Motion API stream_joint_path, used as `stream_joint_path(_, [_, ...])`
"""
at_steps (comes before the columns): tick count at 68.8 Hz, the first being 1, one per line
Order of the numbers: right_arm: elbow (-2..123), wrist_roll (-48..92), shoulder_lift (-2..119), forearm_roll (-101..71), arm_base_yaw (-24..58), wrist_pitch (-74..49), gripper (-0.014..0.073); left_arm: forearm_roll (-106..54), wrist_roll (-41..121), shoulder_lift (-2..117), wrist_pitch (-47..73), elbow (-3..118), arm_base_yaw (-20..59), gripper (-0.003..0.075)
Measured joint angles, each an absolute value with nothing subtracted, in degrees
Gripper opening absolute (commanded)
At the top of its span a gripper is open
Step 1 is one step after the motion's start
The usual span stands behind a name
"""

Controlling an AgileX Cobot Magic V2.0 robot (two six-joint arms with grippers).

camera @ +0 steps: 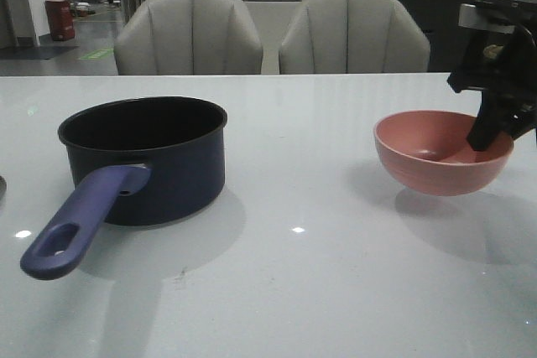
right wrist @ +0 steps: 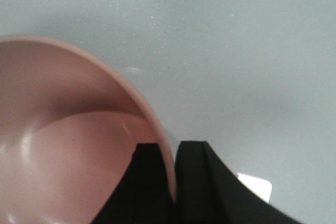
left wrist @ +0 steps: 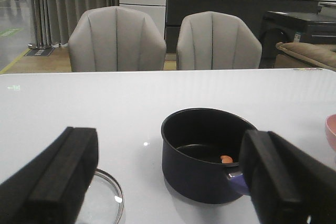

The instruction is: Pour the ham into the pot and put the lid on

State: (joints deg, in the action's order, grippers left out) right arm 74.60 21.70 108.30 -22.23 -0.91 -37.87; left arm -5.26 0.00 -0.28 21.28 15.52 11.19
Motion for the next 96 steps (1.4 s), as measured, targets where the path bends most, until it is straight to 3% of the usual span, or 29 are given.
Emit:
stream_joint_path(9, [74.6, 21.62, 108.52, -22.23, -1.45, -37.32, 0.0358, -5.26, 0.0, -0.28, 21.28, 15.52, 11.19, 0.0585])
stream_joint_path(19, [74.6, 21.59, 108.73, -22.23, -1.54, -36.23, 0.0468, -5.26, 0.0, -0.28, 21.28, 15.52, 11.19, 0.0585])
stream_joint_path(37, [75.75, 22.52, 105.75, -21.42, -1.54, -36.83, 0.047, -5.26, 0.0, -0.28, 21.28, 15.52, 11.19, 0.0585])
stream_joint_path(60, [74.22, 23.79, 85.47, -21.3, 1.07, -35.31, 0.047, -5.26, 0.0, -0.28, 21.28, 15.52, 11.19, 0.0585])
stream_joint_path(80, [60.89, 23.98, 69.4, -21.56, 9.61, -26.93, 0.0468, -5.26, 0.0, -0.28, 21.28, 15.52, 11.19, 0.0585])
stream_joint_path(96, [45.47, 23.98, 54.77, -25.35, 10.67, -16.96, 0.0465, -5.26, 0.0, -0.28, 21.28, 15.52, 11.19, 0.0585])
